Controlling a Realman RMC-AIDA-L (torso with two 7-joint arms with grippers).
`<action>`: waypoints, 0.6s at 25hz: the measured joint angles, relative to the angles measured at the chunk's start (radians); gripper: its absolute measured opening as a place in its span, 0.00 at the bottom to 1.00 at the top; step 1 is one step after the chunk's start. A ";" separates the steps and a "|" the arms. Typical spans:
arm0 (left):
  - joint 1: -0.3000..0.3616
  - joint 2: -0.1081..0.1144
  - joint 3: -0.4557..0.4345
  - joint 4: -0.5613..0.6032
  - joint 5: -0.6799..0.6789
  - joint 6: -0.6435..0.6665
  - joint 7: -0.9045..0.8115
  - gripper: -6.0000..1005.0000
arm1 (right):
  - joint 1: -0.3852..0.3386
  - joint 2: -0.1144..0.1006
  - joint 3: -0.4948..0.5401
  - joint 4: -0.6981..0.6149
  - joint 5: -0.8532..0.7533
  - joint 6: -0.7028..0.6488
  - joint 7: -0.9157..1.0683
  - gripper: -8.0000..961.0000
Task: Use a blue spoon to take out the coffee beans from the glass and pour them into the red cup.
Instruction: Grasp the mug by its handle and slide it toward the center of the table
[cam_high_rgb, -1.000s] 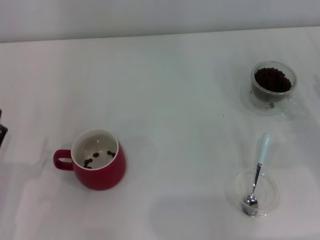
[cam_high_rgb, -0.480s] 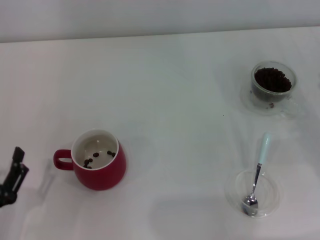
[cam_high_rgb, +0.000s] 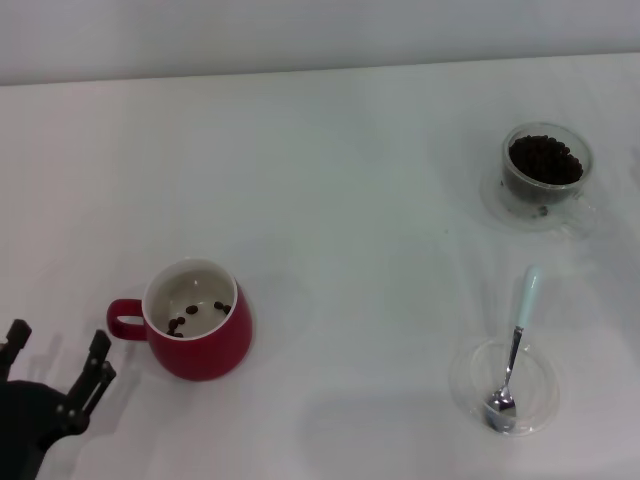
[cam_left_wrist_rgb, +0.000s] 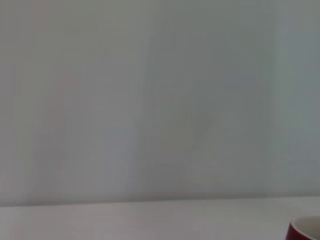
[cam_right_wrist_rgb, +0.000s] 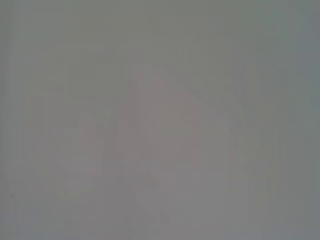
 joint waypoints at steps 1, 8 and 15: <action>0.000 0.001 0.000 0.006 0.003 -0.016 0.000 0.88 | 0.000 0.000 0.000 0.000 0.000 0.001 0.000 0.75; -0.022 0.001 -0.001 0.003 -0.003 -0.066 0.003 0.88 | -0.002 0.002 -0.001 0.006 0.002 0.008 0.001 0.75; -0.091 0.005 -0.004 -0.005 -0.010 -0.124 0.003 0.88 | -0.010 0.004 0.007 0.010 0.005 0.014 0.001 0.75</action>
